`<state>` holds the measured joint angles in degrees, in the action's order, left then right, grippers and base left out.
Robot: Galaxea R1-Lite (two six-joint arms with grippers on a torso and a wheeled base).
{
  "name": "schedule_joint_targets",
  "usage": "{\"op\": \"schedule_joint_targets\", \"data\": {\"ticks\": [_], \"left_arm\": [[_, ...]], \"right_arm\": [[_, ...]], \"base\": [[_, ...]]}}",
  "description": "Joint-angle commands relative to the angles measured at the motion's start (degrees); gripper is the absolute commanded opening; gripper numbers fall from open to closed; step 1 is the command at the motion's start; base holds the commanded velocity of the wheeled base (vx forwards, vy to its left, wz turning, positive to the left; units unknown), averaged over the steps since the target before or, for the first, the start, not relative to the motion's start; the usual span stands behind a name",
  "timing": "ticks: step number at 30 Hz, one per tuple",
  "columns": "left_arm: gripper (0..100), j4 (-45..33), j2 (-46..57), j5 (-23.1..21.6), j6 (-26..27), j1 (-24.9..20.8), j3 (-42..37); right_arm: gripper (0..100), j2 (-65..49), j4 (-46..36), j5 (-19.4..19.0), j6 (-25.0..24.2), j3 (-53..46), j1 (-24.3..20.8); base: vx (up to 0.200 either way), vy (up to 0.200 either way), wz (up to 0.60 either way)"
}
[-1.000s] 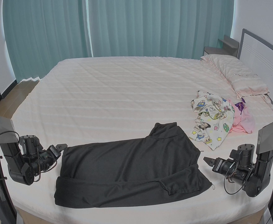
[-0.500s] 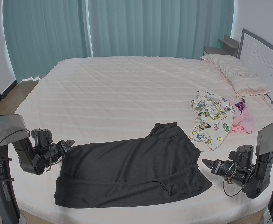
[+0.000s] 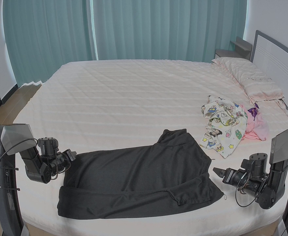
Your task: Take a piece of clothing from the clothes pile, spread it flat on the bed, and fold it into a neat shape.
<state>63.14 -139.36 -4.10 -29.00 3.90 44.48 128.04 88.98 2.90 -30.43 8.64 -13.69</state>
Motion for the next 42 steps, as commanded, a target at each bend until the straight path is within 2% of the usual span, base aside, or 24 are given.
{"op": "schedule_joint_targets", "data": {"ticks": [1, 7, 11, 14, 15, 16, 18, 19, 23, 26, 29, 31, 35, 36, 38, 42], "left_arm": [[0, 0.06, -1.53, -0.03, 0.0, 1.2, 1.13], [0, 0.41, -1.61, -0.12, -0.44, 2.43, 1.66], [0, 0.85, 0.41, -0.03, -2.73, 3.13, 1.57], [0, 0.85, 1.64, -0.03, -3.61, 3.04, 1.66], [0, 0.85, 1.64, -0.03, -3.61, 3.04, 1.66], [0, 0.94, 2.34, -0.12, -3.69, 2.87, 1.57], [0, 1.03, 2.61, -0.03, -3.69, 2.6, 1.57], [0, 1.82, 2.69, -0.03, -3.78, 2.25, 1.57], [0, 5.77, 2.52, 0.4, -5.45, 2.16, 1.4], [0, 7.0, 2.43, 0.67, -6.95, 2.08, 0.96], [0, 7.09, 2.43, 0.67, -7.21, 2.08, 0.87], [0, 7.09, 2.52, 0.67, -7.47, 2.08, 0.6], [0, 7.09, 2.52, 0.67, -7.74, 1.9, -0.27], [0, 7.09, 2.52, 0.67, -7.74, 1.9, -0.27], [0, 7.09, 2.61, 0.67, -9.76, 1.81, -0.8], [0, 7.09, 3.92, 0.76, -11.52, 1.2, -1.15]], "right_arm": [[100, -0.07, 0.67, 0.0, 0.02, 0.15, -0.02], [100, 0.28, 0.67, -0.44, -0.16, 0.67, -0.55], [100, 2.22, -0.3, -1.06, 0.37, 7.53, -0.64], [100, 2.83, -7.07, -1.23, 1.34, 15.18, -0.2], [100, 2.83, -7.07, -1.23, 1.34, 15.18, -0.2], [100, 2.57, -12.78, -1.41, 1.42, 20.8, -0.11], [100, 2.57, -15.77, -1.67, 1.42, 24.93, -0.11], [100, 3.36, -19.02, -1.93, 1.51, 30.03, -0.2], [100, 7.67, -24.38, -4.04, 1.6, 39.08, -0.72], [100, 10.65, -25.26, -4.48, 1.6, 43.39, -0.72], [100, 14.35, -26.84, -5.8, 3.97, 49.1, -0.28], [100, 15.66, -29.74, -8.61, 7.58, 51.56, 0.24], [100, 17.33, -31.23, -13.36, 11.44, 55.25, 1.39], [100, 17.33, -31.23, -13.36, 11.44, 55.25, 1.39], [100, 18.74, -34.49, -13.8, 14.61, 59.38, 2.26], [100, 18.83, -38.79, -15.38, 15.84, 63.95, 2.79]], "base": [[0.0, 0.0, 0.0], [0.0, 0.0, 0.0], [0.0, 0.0, 0.0], [0.0, 0.0, 0.0], [0.0, 0.0, 0.0], [0.0, 0.0, 0.0], [0.0, 0.0, 0.0], [0.0, 0.0, 0.0], [0.0, 0.0, 0.0], [0.0, 0.0, 0.0], [0.0, 0.0, 0.0], [0.0, 0.0, 0.0], [0.0, 0.0, 0.0], [0.0, 0.0, 0.0], [0.0, 0.0, 0.0], [0.0, 0.0, 0.0]]}}
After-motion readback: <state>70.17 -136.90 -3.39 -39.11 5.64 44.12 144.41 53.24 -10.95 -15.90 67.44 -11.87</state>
